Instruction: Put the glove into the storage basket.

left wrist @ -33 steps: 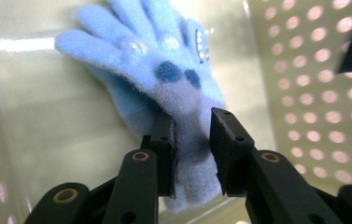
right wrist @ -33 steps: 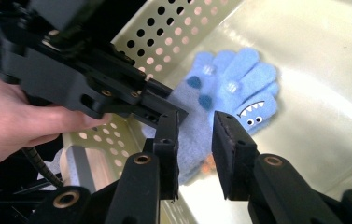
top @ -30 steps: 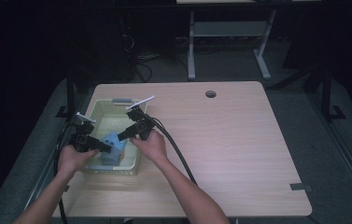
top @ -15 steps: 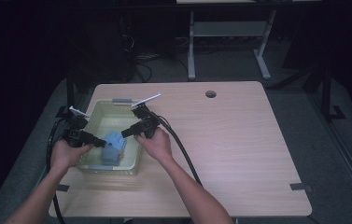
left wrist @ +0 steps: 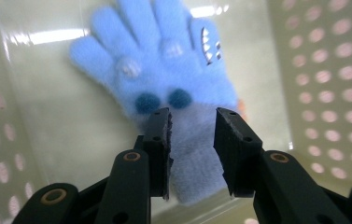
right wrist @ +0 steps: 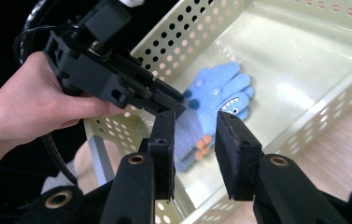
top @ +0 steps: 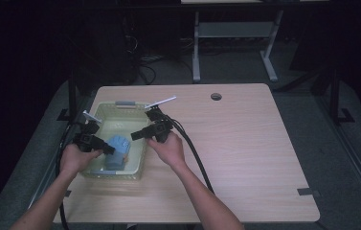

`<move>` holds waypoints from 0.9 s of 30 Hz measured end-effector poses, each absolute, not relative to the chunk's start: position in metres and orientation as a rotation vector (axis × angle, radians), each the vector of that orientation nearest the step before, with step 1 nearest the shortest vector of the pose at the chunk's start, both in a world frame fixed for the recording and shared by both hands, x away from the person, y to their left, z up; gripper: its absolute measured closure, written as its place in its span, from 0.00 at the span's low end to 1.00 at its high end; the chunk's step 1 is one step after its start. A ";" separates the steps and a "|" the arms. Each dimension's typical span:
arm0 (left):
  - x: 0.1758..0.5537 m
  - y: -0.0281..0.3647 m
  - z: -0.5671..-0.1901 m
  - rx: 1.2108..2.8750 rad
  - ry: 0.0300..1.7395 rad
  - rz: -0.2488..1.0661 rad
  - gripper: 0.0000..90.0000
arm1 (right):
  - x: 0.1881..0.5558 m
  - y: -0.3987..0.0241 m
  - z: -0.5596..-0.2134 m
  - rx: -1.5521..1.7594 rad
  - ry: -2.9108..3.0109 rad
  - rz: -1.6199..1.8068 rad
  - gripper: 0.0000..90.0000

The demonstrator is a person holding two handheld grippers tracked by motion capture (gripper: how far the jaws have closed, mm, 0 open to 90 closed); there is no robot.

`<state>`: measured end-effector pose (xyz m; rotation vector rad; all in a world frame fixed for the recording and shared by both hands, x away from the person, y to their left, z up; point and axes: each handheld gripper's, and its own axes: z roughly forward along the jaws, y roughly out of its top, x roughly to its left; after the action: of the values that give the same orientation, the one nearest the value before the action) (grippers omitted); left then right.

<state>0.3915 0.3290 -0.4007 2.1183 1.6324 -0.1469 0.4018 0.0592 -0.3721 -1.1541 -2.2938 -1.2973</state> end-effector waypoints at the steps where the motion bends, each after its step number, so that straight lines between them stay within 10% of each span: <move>1: 0.391 0.330 -0.398 2.109 1.623 -0.139 0.73 | 0.402 0.057 -0.372 -1.157 -2.290 -1.300 0.75; 27: 0.385 0.316 -0.368 1.964 1.440 -0.108 0.62 | 0.399 0.011 -0.366 -1.202 -2.170 -1.397 0.55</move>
<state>0.3846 0.3161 -0.3679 1.9644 1.4397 -0.1085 0.3988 0.0108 -0.3665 -1.2021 -2.1703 -1.3968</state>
